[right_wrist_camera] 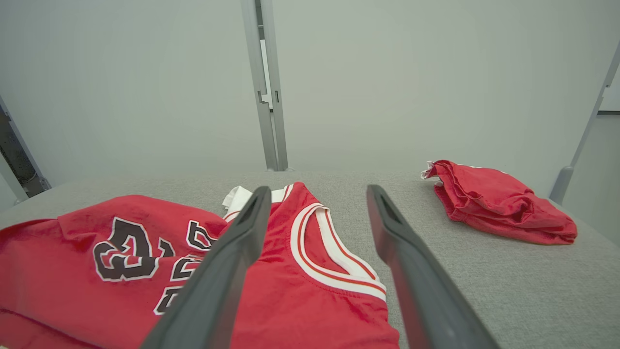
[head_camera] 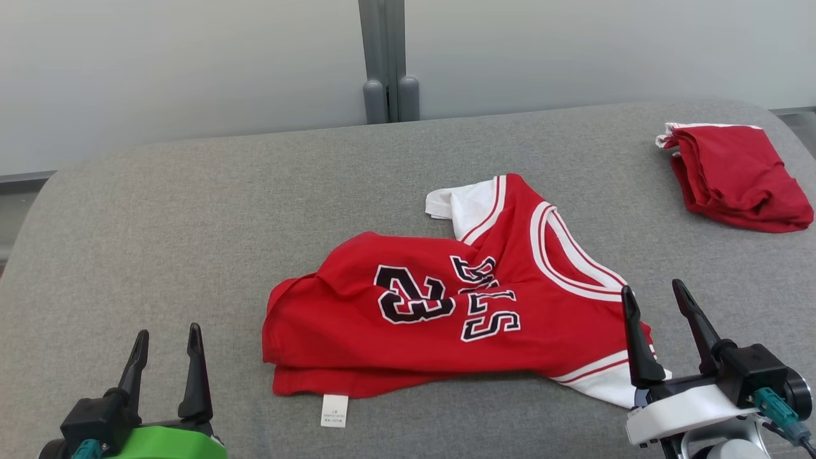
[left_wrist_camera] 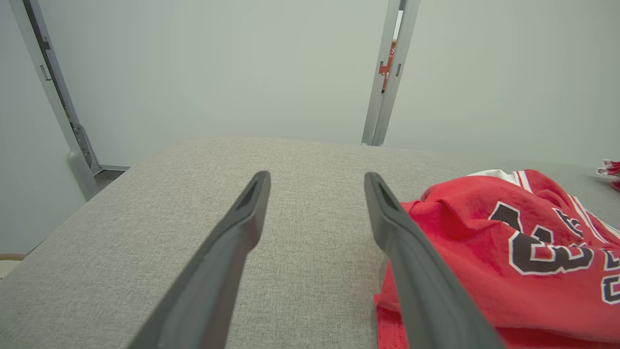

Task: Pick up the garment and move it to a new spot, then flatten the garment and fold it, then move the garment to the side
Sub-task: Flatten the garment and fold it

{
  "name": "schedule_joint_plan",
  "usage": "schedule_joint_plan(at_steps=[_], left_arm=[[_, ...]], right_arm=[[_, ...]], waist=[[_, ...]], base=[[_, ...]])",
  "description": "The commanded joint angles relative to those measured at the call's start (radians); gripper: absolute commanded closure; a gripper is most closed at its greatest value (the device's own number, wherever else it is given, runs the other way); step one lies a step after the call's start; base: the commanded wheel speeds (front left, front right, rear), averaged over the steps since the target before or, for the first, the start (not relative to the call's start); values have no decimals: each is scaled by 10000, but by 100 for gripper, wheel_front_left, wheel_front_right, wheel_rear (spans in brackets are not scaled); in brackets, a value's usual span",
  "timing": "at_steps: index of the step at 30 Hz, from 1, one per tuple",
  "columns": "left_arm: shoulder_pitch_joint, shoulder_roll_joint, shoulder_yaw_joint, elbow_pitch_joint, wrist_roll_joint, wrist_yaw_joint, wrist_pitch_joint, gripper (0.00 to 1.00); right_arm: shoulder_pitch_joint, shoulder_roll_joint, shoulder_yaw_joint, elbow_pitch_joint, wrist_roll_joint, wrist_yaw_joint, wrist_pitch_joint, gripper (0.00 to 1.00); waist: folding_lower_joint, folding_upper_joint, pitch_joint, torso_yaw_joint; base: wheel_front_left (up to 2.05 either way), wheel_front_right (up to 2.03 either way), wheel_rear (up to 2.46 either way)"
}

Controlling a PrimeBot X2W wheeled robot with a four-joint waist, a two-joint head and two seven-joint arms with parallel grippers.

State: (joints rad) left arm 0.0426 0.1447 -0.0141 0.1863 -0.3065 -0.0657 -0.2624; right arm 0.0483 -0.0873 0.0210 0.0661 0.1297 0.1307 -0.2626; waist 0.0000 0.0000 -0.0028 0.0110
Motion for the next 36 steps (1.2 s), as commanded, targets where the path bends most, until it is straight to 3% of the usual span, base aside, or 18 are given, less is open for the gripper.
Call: schedule_joint_plan(at_steps=[1,21,36], left_arm=[[151,-22,43,-9,58,-30,-31,0],[273,-236,294,237,240,-194,-31,0],[59,-574,-889,2351,131,-554,-31,0]], right_arm=[[96,-41,13,-36,-16,1,-28,0],[164,-128,12,296,-144,1,-30,0],[383,-237,-459,2327,90,1,-30,0]], waist=[[0,0,-5,-4],[0,0,-107,8],[0,0,331,-100]], base=[[0,0,0],[0,0,0],[0,0,0]])
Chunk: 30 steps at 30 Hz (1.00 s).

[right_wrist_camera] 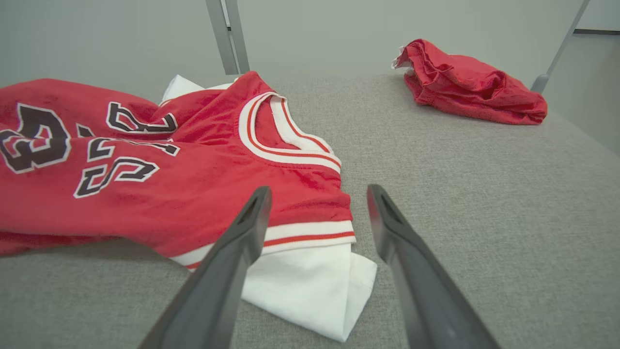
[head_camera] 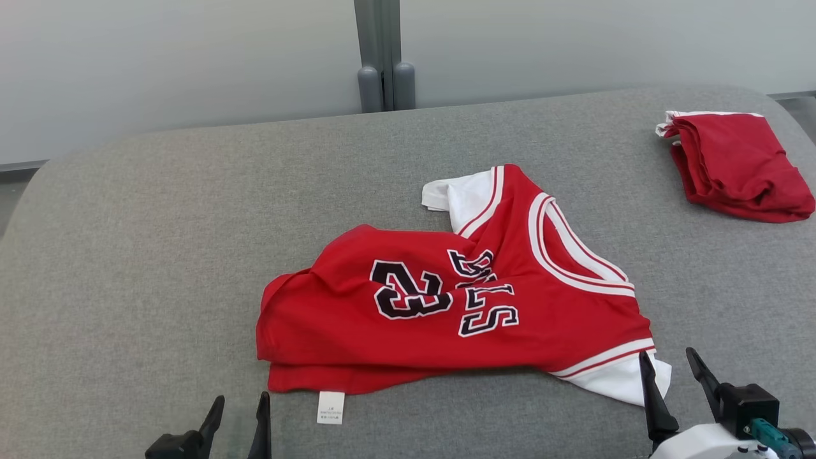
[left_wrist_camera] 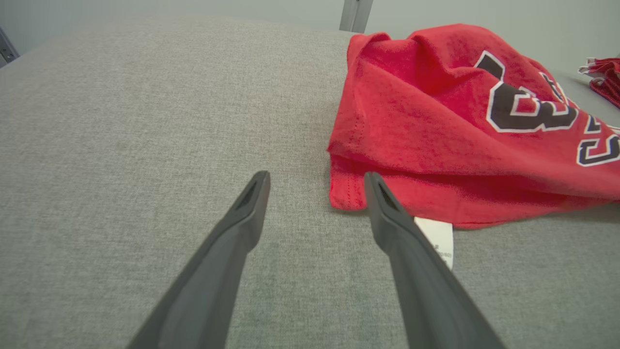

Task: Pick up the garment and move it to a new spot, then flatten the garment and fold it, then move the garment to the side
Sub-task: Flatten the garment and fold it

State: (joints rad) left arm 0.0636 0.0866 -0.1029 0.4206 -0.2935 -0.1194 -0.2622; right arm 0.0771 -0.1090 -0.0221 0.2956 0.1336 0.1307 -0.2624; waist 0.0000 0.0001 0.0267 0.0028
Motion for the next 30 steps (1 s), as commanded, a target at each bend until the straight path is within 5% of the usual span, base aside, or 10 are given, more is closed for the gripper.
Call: schedule_joint_plan(at_steps=[1,9,27,28,29,30], left_arm=[[-215,-20,-74,161,-23,-32,-31,0],[-958,-129,-473,1418,-63,-112,-33,0],[-2505,-163,-1370,3258,-696,-119,-7,0],[-2554,-169,-1496,3312,-776,-121,-4,46],[-2612,-165,-1594,3363,-859,-121,4,70],[-2660,-161,-1670,3386,-922,-121,4,100]], right_arm=[[89,-2,-59,224,68,1,-30,0],[-476,4,-89,2023,180,1,-32,0],[-1810,152,680,3741,586,1,-4,0],[-1851,186,751,3882,654,1,-3,3],[-1916,209,855,4039,767,3,16,60],[-1999,229,945,4143,859,3,36,100]], waist=[[0,-1,58,-27],[0,-1,360,-165],[0,-1,997,-302],[0,-1,1023,-299],[0,-1,1054,-296],[0,-1,1079,-294]], base=[[0,0,0],[0,0,0],[0,0,0],[0,0,0],[0,0,0],[0,0,0]])
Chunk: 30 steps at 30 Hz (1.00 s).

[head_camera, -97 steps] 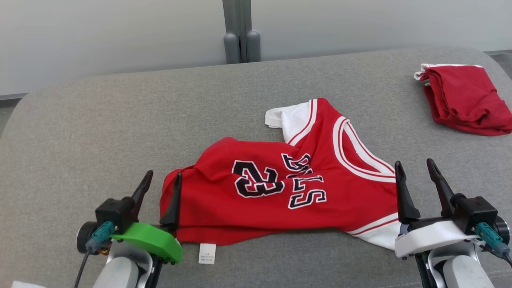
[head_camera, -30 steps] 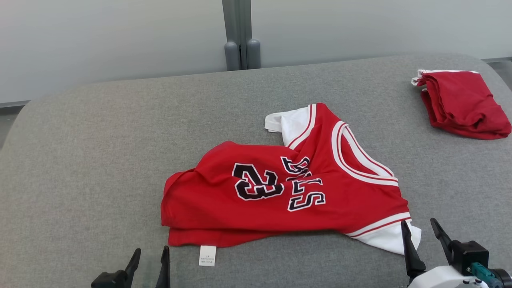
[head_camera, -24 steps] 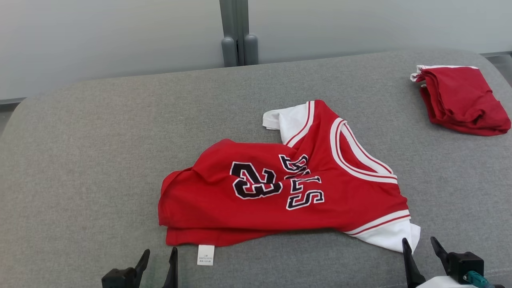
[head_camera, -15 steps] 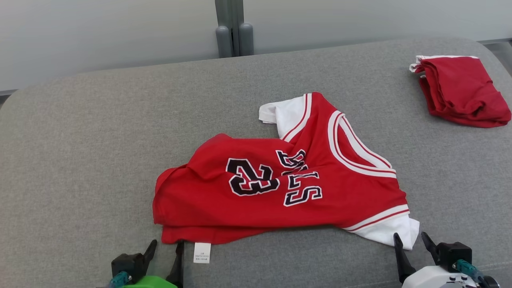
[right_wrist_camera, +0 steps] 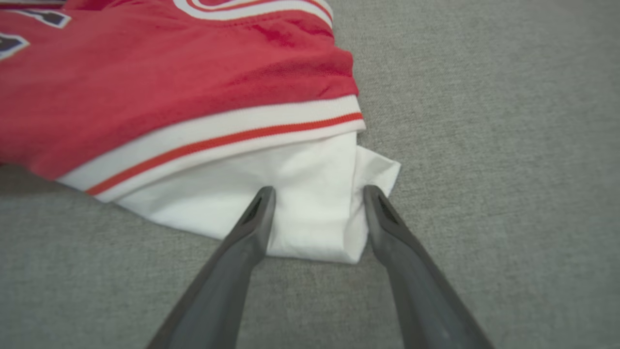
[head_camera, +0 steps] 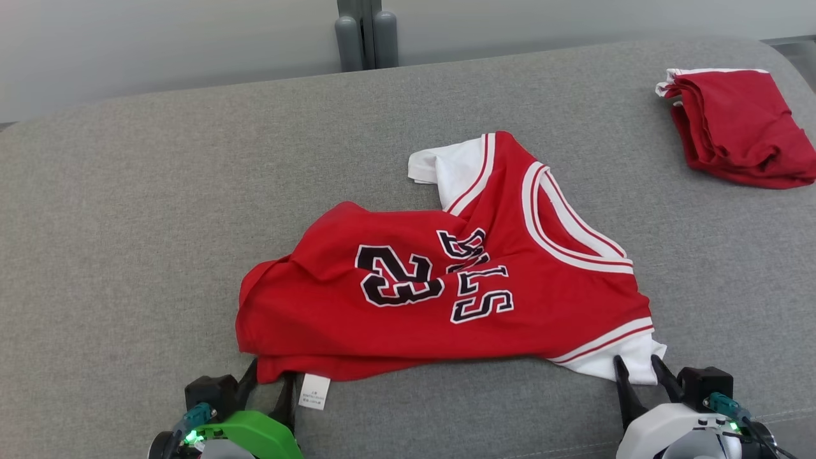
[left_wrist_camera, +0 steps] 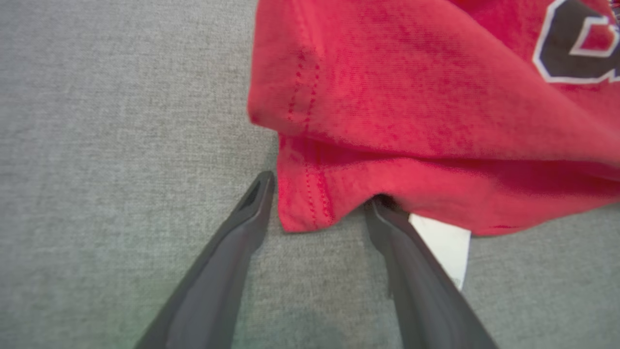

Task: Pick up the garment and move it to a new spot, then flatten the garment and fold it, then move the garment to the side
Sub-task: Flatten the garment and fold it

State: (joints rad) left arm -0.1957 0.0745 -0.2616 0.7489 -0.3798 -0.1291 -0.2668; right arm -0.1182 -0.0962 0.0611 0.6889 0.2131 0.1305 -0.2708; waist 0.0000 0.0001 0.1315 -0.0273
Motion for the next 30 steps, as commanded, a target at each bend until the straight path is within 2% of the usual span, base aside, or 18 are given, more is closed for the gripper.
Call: schedule_joint_plan(at_steps=[1,7,12,18,25,30], left_arm=[[-95,-31,-131,89,-104,-23,50,100],[198,163,-29,-746,-297,-13,28,100],[688,325,165,-2356,-466,-12,27,100],[542,820,-148,-3888,-855,-12,121,100],[-1125,1873,-483,-5354,-1072,-11,1331,100],[-2943,2378,-664,-5684,-1671,-11,2239,100]], right_arm=[[-98,108,171,264,115,6,128,100],[-72,10,322,-378,373,5,77,100],[318,-168,313,-1990,467,5,65,100],[14,-459,608,-3675,521,3,64,100],[-1859,-1006,1184,-4340,1198,3,400,100],[-3791,-1276,1361,-3989,1702,3,983,100]], waist=[[0,-1,44,10],[0,-1,-15,32],[0,-1,-117,31],[0,-1,-259,13],[0,-1,-81,-8],[0,-1,534,9]], base=[[0,0,0],[0,0,0],[0,0,0],[0,0,0],[0,0,0],[0,0,0]])
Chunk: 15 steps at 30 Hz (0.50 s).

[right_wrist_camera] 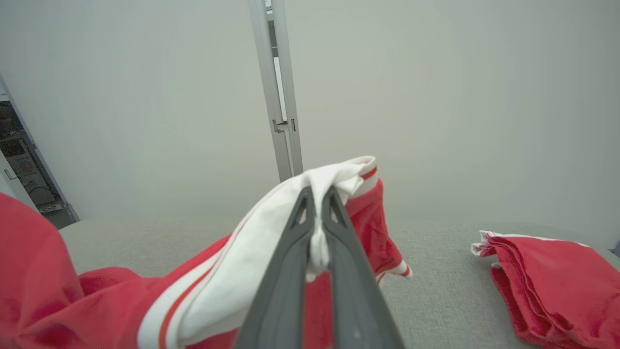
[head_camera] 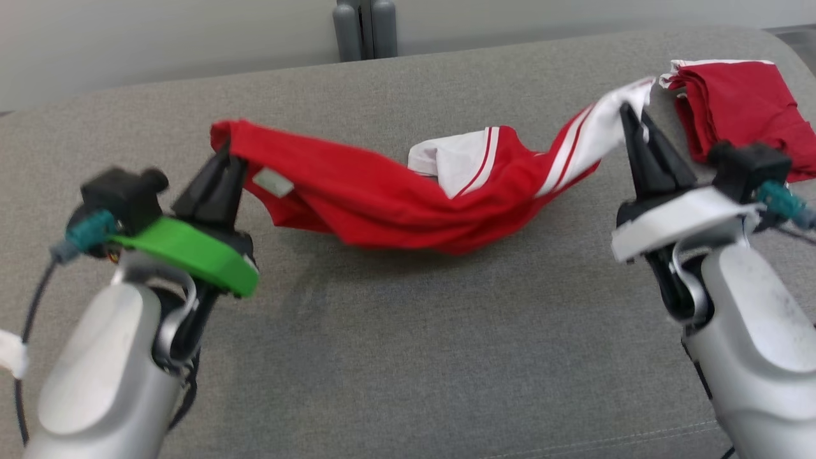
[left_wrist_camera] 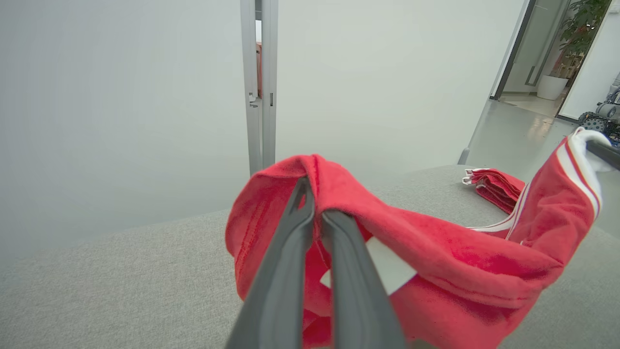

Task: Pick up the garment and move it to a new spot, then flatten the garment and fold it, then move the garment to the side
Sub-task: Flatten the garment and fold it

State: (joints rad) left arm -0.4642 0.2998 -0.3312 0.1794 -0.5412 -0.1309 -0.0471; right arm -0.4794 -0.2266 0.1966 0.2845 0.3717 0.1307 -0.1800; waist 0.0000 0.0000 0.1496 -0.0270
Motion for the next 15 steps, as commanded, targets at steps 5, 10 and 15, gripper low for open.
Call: schedule_joint_plan(at_steps=[5,10,15], left_arm=[[-2868,433,31,753,-915,8,929,100],[-5894,573,216,2432,-1273,9,1396,100],[-9003,417,235,4294,-1110,11,1263,100]], right_arm=[[-2818,-3,-123,979,801,1,913,100],[-5784,196,-387,2520,1383,3,1717,100],[-8922,389,-664,4305,1221,3,1956,100]], waist=[[0,0,1350,6],[0,0,2288,31],[0,0,3014,10]], base=[[0,0,0],[0,0,0],[0,0,0]])
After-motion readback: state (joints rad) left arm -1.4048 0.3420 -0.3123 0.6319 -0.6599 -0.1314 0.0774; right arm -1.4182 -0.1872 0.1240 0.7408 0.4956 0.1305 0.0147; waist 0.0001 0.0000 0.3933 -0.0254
